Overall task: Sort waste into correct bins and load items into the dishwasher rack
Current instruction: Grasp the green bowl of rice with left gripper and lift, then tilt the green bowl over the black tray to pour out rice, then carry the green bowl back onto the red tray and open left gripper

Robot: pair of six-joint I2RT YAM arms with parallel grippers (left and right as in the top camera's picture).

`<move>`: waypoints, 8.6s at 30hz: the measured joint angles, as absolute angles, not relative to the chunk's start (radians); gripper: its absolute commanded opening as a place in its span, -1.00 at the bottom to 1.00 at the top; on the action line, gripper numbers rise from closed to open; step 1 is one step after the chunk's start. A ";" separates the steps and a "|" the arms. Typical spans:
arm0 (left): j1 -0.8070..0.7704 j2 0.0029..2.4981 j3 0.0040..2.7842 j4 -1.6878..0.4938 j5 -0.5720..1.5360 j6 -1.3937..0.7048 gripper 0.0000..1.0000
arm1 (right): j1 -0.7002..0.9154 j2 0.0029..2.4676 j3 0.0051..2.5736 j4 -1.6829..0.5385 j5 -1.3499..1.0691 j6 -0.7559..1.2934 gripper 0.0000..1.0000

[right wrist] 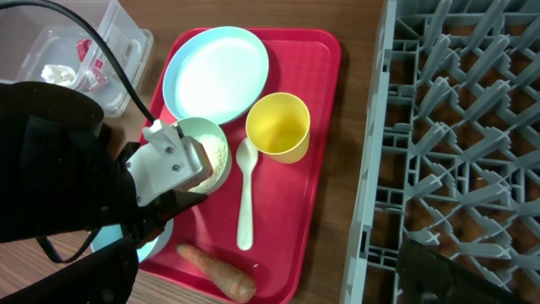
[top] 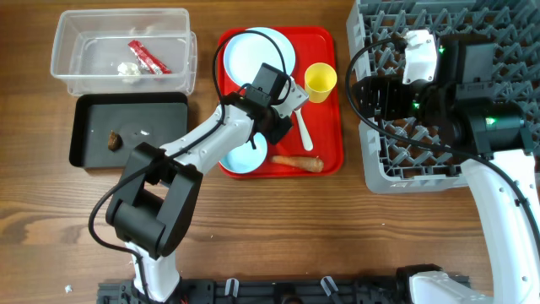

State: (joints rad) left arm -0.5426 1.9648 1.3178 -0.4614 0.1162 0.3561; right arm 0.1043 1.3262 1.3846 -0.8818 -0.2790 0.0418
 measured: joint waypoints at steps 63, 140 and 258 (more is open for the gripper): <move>-0.091 1.713 1.324 -0.683 0.218 -0.496 -0.92 | 0.104 1.355 1.385 -0.875 -0.268 0.042 1.00; 0.670 1.814 1.090 -0.529 1.356 -0.186 -0.92 | 0.104 1.375 1.385 -0.875 -0.268 0.068 0.99; -0.530 1.718 1.156 -0.300 0.181 0.173 1.00 | 0.107 1.387 1.385 -0.878 -0.268 0.095 0.99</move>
State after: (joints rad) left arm -0.5304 1.7180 1.1561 -0.3000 0.1810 0.1730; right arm 0.1070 1.3872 1.3846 -0.8783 -0.2684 0.0948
